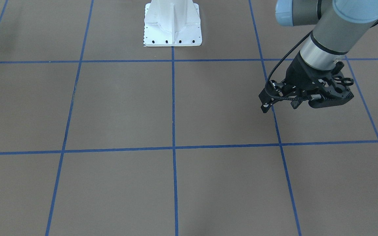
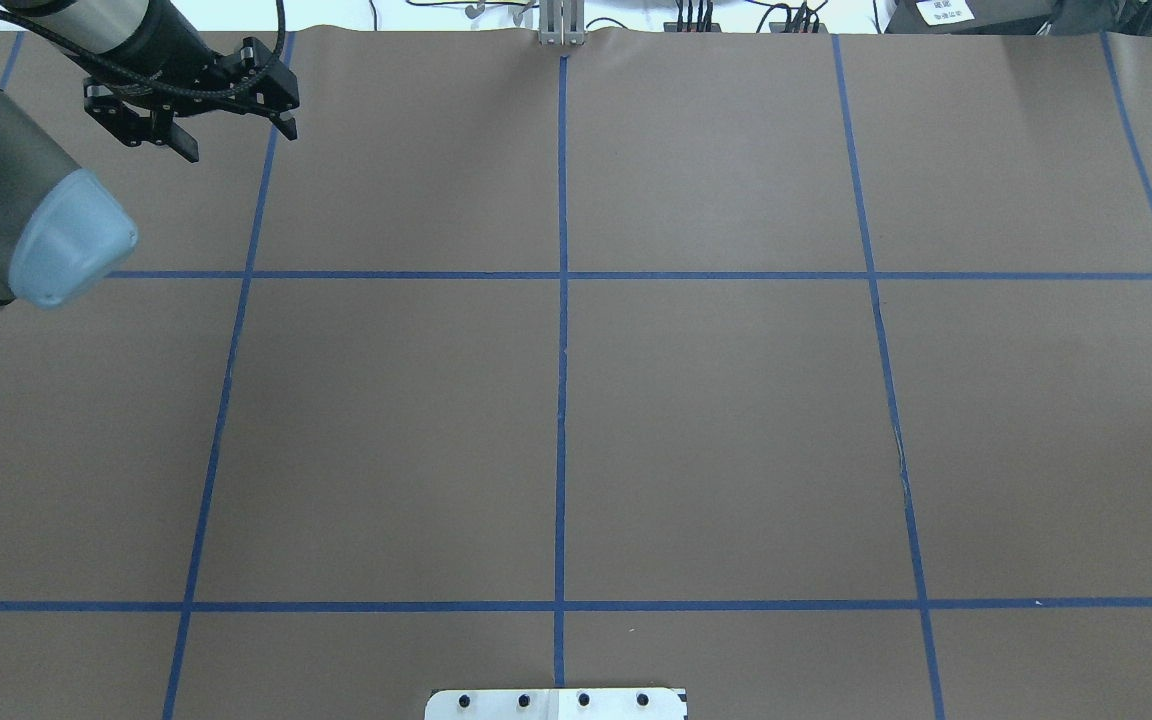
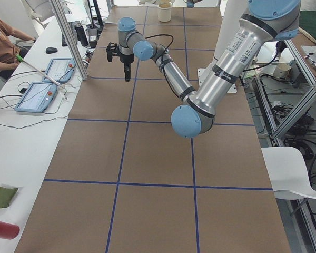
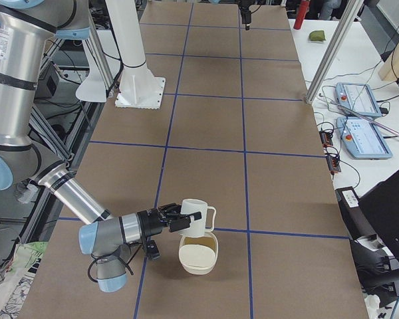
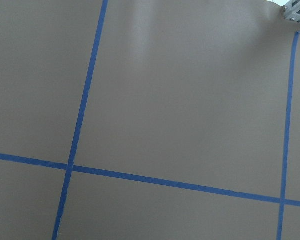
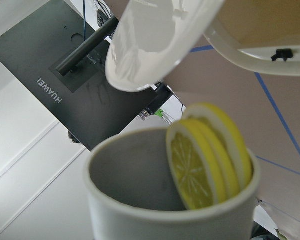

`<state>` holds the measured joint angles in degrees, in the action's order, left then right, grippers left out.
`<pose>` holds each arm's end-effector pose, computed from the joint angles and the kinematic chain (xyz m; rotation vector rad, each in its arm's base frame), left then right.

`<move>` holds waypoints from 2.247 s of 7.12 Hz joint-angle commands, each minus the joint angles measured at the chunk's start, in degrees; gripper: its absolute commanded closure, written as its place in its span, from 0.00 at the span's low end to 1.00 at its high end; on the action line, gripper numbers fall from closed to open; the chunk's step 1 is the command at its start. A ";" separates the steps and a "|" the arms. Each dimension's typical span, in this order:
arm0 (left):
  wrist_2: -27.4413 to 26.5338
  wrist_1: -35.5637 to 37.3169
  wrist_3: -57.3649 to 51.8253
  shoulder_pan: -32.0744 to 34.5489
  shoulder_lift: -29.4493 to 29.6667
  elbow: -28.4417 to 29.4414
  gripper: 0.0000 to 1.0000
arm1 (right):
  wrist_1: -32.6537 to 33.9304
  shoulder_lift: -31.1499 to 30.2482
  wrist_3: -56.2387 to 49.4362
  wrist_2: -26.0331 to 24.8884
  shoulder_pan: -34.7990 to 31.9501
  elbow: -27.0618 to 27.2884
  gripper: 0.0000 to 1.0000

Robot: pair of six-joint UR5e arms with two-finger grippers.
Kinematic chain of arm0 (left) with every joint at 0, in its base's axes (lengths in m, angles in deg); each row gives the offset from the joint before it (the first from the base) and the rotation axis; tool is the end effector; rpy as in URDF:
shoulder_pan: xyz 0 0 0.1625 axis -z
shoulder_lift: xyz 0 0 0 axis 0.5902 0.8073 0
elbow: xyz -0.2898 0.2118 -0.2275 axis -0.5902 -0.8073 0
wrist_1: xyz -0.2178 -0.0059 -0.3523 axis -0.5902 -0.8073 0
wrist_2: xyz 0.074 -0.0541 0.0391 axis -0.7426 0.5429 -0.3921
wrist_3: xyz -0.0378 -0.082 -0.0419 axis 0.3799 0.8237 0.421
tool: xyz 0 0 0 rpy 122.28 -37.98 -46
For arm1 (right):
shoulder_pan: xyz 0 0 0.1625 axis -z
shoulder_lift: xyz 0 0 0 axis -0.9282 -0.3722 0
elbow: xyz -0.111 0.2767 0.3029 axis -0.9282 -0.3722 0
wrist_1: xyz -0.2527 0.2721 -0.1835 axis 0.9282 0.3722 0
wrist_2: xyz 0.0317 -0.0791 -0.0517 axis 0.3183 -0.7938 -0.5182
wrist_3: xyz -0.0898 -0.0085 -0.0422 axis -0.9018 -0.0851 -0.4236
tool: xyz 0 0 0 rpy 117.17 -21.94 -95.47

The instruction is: Left arm hands cup to right arm to dump lemon

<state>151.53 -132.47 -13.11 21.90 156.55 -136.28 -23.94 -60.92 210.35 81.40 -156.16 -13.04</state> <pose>0.2653 -0.5719 0.2125 0.0878 0.9104 -0.2315 0.0895 -0.2322 0.7400 -0.3716 -2.1365 1.8277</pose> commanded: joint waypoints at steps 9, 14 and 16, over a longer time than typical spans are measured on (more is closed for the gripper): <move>-2.04 0.00 -0.62 -0.15 0.45 0.65 0.00 | -2.20 1.43 9.98 -0.52 -0.06 0.16 0.77; -2.04 0.00 -0.54 -0.15 0.45 0.66 0.00 | -3.43 1.96 -6.07 -0.09 0.03 0.42 0.78; -2.04 0.00 -0.54 -0.15 0.62 0.66 0.00 | -3.34 2.75 -16.77 0.35 0.03 0.25 0.78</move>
<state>149.49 -132.48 -13.65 21.75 157.05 -135.62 -27.32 -58.49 200.69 81.47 -156.13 -12.73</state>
